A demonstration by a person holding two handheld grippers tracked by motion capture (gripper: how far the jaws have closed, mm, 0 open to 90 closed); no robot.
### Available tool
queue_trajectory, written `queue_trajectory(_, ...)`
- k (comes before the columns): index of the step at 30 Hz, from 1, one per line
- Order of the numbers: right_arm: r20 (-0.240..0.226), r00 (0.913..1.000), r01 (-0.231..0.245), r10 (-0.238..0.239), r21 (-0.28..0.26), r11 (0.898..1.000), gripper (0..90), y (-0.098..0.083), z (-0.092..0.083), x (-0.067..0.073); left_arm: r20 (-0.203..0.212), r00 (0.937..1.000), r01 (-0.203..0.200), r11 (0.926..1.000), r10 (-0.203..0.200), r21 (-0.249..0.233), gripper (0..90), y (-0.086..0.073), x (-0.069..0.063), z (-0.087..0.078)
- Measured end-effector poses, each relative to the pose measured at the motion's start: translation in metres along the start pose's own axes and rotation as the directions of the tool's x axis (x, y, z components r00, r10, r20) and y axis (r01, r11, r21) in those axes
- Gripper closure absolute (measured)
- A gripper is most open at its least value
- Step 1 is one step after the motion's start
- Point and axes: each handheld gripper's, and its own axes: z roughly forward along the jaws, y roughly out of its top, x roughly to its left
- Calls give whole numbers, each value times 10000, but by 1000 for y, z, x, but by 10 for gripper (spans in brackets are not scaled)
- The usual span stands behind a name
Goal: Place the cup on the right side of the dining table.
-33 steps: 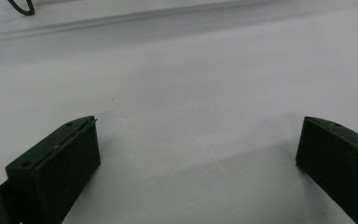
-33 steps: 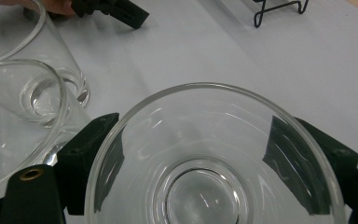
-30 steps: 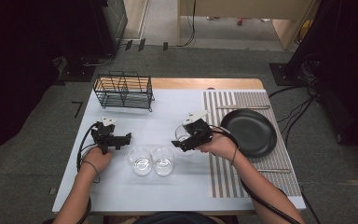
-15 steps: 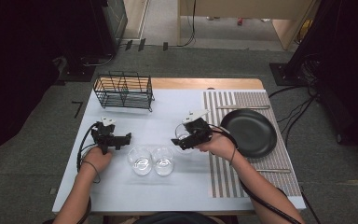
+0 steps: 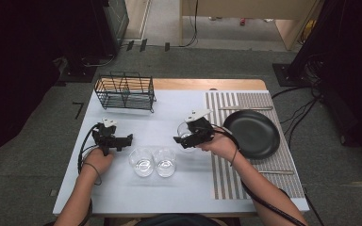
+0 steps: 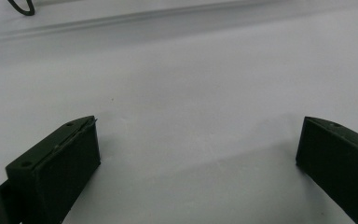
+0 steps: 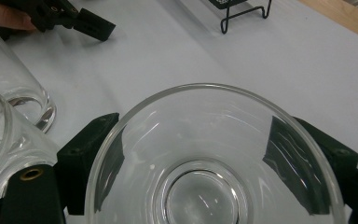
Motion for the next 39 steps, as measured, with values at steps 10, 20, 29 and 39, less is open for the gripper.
queue_trajectory(10, 256, 9994, -236, 237, -38, 9997, 179, 2, 1, -4, -4, 10000, 0, 10000, 0, -8, 0, 0, 0, 0)
queue_trajectory(20, 417, 9989, -230, 234, -108, 9997, 179, 4, 2, -5, -6, 10000, 1, 10000, -1, -12, 0, 0, 0, 0)
queue_trajectory(29, 810, 9953, -528, 534, -92, 9986, 179, 5, 3, -9, -8, 10000, -3, 10000, 3, -13, 0, 0, 0, 0)
queue_trajectory(39, 1023, 9902, -937, 949, -168, 9955, 180, 6, 4, -16, -11, 10000, 20, 10000, -20, -34, 0, 0, 0, 0)
